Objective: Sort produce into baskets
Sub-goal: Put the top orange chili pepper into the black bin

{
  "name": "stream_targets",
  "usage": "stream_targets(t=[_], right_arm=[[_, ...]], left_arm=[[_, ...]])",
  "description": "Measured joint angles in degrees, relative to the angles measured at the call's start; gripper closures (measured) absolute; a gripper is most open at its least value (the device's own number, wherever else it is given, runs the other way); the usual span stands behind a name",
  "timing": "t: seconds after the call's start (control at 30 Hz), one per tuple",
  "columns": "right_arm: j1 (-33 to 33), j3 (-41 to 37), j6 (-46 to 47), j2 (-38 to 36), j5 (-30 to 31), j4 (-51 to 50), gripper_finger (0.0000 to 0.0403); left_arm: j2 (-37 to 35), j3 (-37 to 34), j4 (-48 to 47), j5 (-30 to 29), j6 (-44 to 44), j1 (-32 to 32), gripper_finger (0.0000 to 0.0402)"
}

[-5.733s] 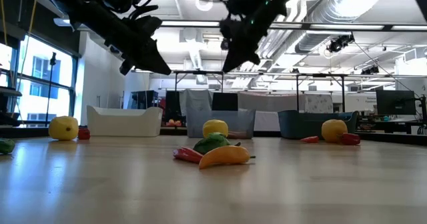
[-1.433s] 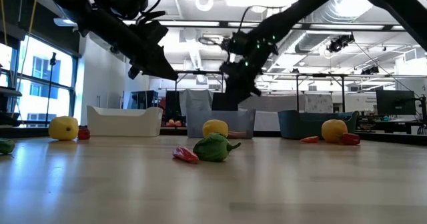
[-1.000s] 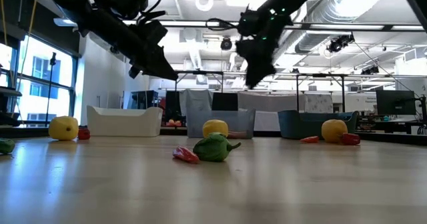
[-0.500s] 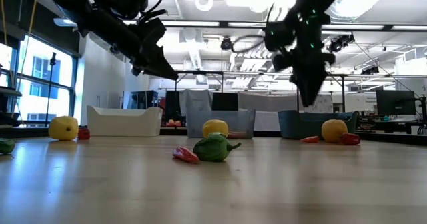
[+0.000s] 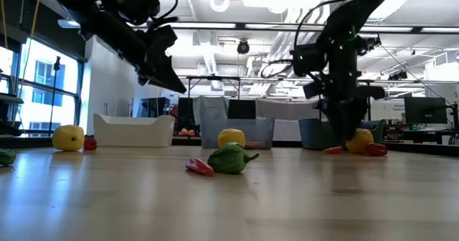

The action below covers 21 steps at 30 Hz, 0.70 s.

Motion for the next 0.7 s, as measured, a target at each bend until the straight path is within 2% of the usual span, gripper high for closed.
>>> stream_targets(t=[0.17, 0.43, 0.57, 0.7], right_arm=[[0.00, -2.96, -1.57, 0.04, 0.54, 4.76, 0.0253], [0.00, -3.87, -5.69, 3.06, -0.27, 8.91, 0.0288], [-0.07, -3.78, -2.69, 3.98, -1.34, 9.57, 0.0318], [-0.10, -3.74, 0.76, 3.54, -3.24, 9.61, 0.0366]], left_arm=[[0.00, 0.00, -2.26, 0.06, -2.24, -0.02, 0.0401], [0.00, 0.00, -3.78, 4.91, -1.52, 0.01, 0.0401], [0.02, 0.00, -7.56, 6.10, -4.19, -0.31, 0.0401], [0.02, 0.00, -10.06, 8.09, -5.29, -0.92, 0.0401]])
